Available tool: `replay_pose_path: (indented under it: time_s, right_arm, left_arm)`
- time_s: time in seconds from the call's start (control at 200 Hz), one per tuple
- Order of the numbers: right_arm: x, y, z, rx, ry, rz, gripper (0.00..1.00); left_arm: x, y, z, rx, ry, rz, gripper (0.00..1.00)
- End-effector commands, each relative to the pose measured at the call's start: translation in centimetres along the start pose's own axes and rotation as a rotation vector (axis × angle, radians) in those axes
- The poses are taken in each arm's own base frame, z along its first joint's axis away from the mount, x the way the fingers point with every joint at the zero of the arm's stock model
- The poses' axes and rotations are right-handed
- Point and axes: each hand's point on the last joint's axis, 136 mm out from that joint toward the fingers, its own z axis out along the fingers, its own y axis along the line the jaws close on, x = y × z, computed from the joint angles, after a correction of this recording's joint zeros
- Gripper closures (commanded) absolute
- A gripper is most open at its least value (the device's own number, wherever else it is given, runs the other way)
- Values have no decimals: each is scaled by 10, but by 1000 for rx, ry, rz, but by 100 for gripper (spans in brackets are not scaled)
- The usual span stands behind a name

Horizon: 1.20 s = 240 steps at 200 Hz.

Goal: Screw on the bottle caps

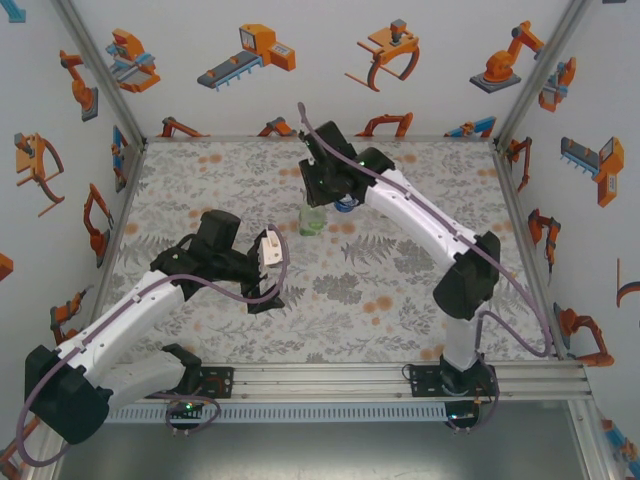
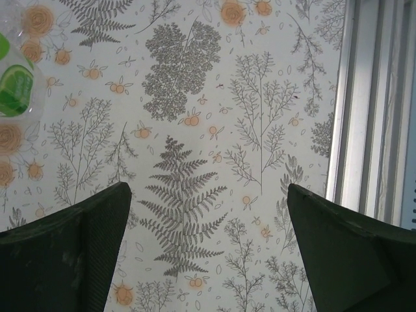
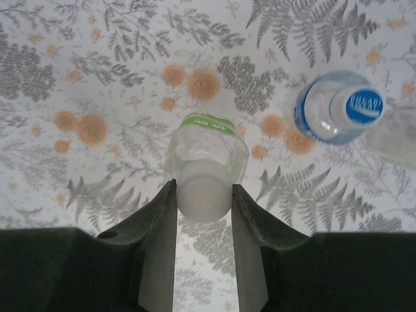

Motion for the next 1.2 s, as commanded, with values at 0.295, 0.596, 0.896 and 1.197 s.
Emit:
replay_pose_path:
  time_s: [0.295, 0.596, 0.896, 1.197]
  right_arm:
    - [-21, -7, 55, 6, 47, -97, 87]
    - [-18, -4, 76, -8, 69, -85, 73]
    - [-33, -4, 56, -2, 31, -91, 52]
    - [-50, -12, -5, 18, -38, -83, 47]
  left_arm:
    - [-8, 6, -2, -28, 4, 9, 3]
    - [-6, 7, -1, -29, 10, 7, 3]
    - [-4, 8, 0, -31, 20, 5, 3]
    - [-3, 17, -3, -84, 17, -15, 3]
